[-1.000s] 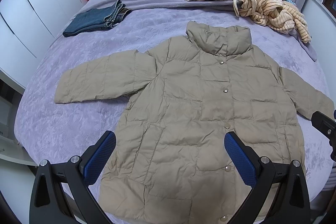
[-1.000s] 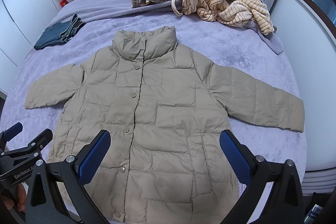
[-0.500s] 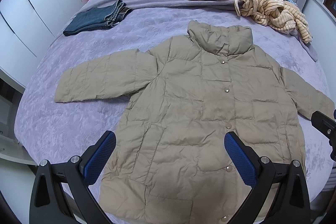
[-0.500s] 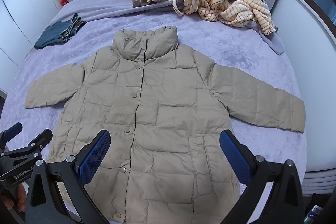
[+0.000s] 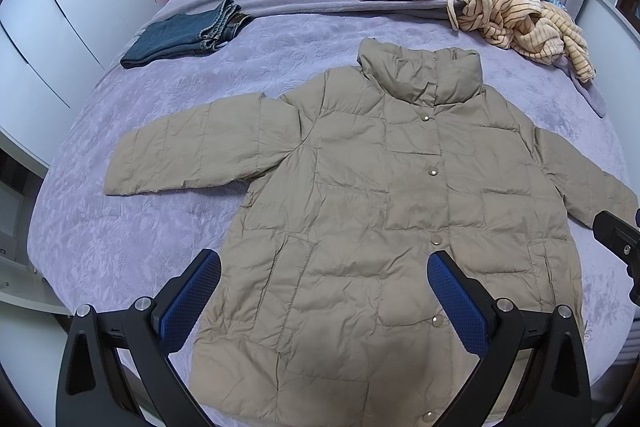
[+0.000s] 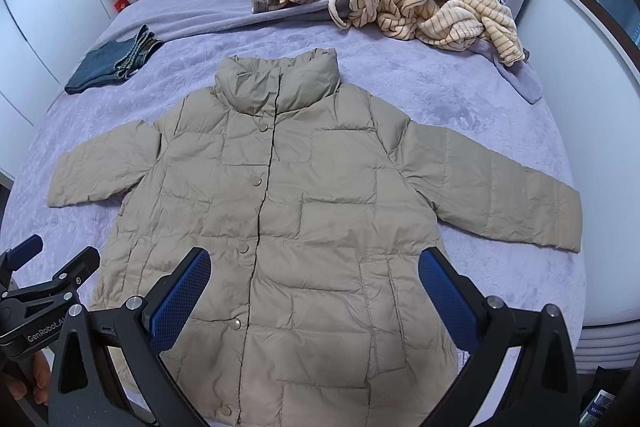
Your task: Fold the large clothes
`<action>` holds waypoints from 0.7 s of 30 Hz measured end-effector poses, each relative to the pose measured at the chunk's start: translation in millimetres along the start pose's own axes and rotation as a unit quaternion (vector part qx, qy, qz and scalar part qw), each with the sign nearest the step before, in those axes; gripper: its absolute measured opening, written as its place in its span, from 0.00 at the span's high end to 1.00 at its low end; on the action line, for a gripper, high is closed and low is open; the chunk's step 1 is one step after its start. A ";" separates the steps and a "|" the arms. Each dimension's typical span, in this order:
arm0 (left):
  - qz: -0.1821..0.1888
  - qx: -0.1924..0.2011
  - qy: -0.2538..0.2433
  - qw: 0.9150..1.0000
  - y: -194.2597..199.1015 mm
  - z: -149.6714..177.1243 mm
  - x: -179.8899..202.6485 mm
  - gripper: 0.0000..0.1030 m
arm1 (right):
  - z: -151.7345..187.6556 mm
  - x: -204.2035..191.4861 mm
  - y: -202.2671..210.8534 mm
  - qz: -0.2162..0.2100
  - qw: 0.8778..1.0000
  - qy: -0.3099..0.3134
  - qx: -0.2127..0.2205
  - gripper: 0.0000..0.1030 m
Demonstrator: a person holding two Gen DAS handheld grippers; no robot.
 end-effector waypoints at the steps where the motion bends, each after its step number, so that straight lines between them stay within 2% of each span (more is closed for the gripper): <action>1: 0.000 0.000 0.000 1.000 -0.5 0.9 -1.4 0.00 | 0.0 0.1 0.0 0.000 1.000 0.000 0.000 0.00; 21: 0.000 -0.002 0.001 1.000 -0.7 -1.1 -2.0 0.00 | -0.1 0.1 -0.1 0.000 1.000 0.000 -0.001 0.00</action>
Point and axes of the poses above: each gripper's, at about its wrist camera, not at the fingertips, and y roughly against the way its jaws point, x to its right, z to its underside, the point moved 2 cm from there along -y, roughly the way its jaws point, and after that the axes turned 10 degrees about z, right-handed, at the moved point
